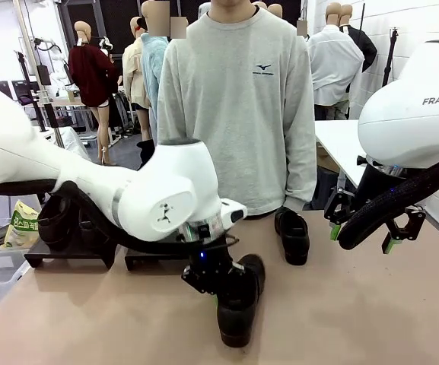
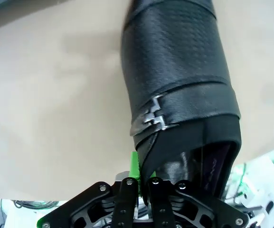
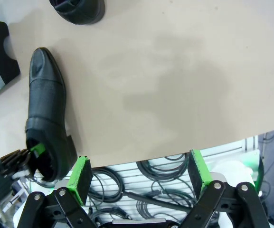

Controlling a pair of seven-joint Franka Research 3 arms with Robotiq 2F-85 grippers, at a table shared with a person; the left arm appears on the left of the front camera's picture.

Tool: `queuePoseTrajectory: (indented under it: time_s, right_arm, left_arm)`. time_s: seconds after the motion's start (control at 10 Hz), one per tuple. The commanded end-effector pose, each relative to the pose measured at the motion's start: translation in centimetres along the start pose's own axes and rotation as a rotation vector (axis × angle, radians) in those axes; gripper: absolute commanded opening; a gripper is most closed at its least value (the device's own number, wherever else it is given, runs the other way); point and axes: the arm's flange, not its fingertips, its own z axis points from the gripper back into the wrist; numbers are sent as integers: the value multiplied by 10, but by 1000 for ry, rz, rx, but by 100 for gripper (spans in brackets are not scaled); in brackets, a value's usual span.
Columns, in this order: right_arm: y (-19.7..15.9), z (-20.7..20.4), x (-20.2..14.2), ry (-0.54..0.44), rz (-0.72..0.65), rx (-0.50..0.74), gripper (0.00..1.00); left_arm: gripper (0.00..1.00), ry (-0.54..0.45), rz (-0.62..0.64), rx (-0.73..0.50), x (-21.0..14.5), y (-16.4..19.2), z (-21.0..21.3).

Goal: Organize the shoes by placing them on the stand.
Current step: Place the Shoe from the middle of the table onto the Shoes Stand.

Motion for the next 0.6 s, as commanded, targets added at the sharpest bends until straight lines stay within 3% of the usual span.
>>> queuePoseTrajectory:
  time_s: [0.0,0.3,0.5]
  right_arm:
    - [-2,0,1,3,9,-2,100]
    - [-2,0,1,3,9,-2,100]
    - [-2,0,1,3,9,-2,100]
  left_arm:
    - [0,-130,16,-53,-2,27,58]
    - [0,-372,154,-51,27,102,104]
    - [0,-485,187,-80,47,150,105]
